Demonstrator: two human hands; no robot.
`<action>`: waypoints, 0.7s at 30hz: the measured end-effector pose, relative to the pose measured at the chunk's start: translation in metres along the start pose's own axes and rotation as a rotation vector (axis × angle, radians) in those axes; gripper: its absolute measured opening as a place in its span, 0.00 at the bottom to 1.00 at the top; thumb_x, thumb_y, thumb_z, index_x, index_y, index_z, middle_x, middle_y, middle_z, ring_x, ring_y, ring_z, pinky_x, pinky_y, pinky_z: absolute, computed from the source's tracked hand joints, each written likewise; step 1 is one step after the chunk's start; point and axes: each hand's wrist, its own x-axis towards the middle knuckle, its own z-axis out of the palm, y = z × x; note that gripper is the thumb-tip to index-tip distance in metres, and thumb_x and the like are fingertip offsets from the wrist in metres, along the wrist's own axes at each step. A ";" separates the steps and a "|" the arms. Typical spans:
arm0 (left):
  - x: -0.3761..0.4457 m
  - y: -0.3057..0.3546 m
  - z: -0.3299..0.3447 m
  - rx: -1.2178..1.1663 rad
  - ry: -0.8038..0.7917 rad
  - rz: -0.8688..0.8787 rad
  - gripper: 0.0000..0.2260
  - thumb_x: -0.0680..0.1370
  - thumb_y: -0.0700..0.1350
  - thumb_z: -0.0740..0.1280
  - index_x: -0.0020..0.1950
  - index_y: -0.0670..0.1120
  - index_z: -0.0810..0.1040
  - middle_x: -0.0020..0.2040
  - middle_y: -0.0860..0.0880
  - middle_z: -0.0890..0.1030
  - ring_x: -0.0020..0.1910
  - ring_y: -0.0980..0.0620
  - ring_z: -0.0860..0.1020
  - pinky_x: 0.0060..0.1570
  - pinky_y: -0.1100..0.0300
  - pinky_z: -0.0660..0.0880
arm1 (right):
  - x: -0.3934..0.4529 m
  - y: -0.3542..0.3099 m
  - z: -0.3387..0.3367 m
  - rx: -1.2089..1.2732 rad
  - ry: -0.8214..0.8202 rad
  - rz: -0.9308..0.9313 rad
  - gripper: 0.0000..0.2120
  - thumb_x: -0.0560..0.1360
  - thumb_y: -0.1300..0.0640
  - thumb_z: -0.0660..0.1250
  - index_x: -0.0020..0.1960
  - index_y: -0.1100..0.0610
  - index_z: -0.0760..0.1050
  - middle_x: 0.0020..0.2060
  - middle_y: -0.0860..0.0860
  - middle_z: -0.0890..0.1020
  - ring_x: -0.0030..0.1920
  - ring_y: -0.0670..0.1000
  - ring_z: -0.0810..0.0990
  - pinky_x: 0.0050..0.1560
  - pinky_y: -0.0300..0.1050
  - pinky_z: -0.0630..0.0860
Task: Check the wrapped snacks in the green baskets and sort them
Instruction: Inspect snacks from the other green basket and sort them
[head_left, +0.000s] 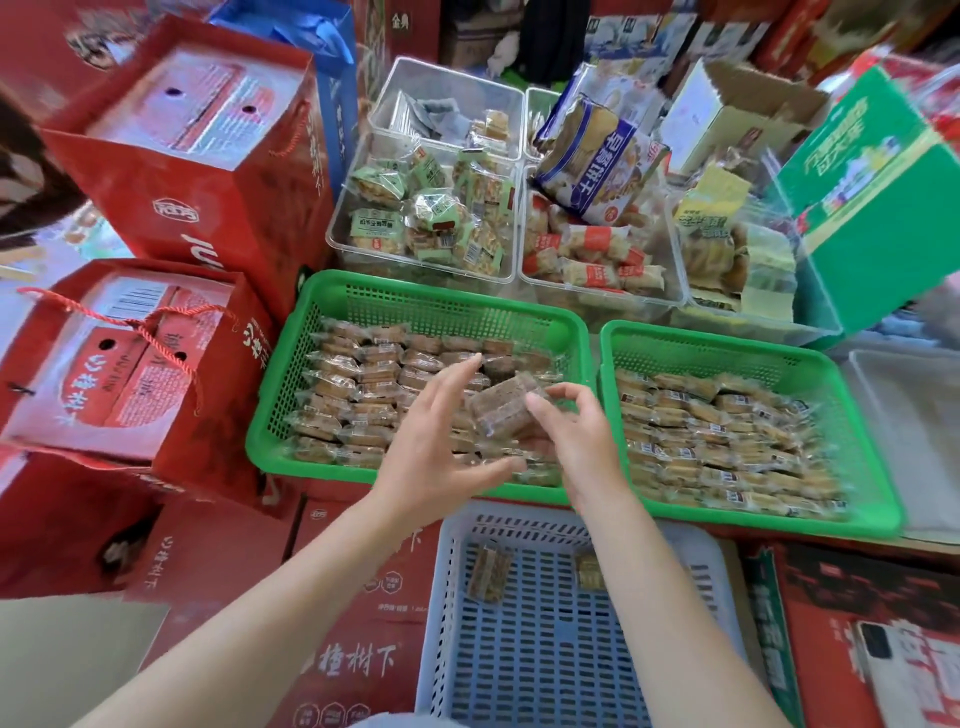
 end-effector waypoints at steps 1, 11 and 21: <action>-0.006 0.006 -0.003 0.044 -0.014 0.073 0.39 0.72 0.59 0.75 0.78 0.57 0.62 0.74 0.58 0.67 0.71 0.66 0.64 0.68 0.74 0.61 | -0.012 0.000 0.003 0.027 -0.026 0.001 0.10 0.78 0.57 0.71 0.55 0.57 0.72 0.46 0.59 0.85 0.41 0.54 0.85 0.39 0.46 0.80; -0.071 0.028 -0.042 -0.462 -0.046 -0.499 0.08 0.75 0.46 0.71 0.52 0.55 0.85 0.47 0.50 0.87 0.47 0.46 0.85 0.50 0.51 0.82 | -0.100 0.012 0.014 -0.321 -0.058 -0.241 0.02 0.78 0.56 0.70 0.46 0.51 0.79 0.34 0.44 0.79 0.36 0.43 0.77 0.37 0.40 0.76; -0.107 0.039 -0.044 -0.858 -0.153 -0.808 0.16 0.84 0.52 0.62 0.61 0.43 0.81 0.52 0.41 0.86 0.46 0.50 0.84 0.46 0.58 0.78 | -0.135 0.024 0.005 -0.183 -0.171 -0.130 0.14 0.81 0.50 0.66 0.49 0.62 0.73 0.37 0.50 0.79 0.36 0.47 0.77 0.37 0.39 0.74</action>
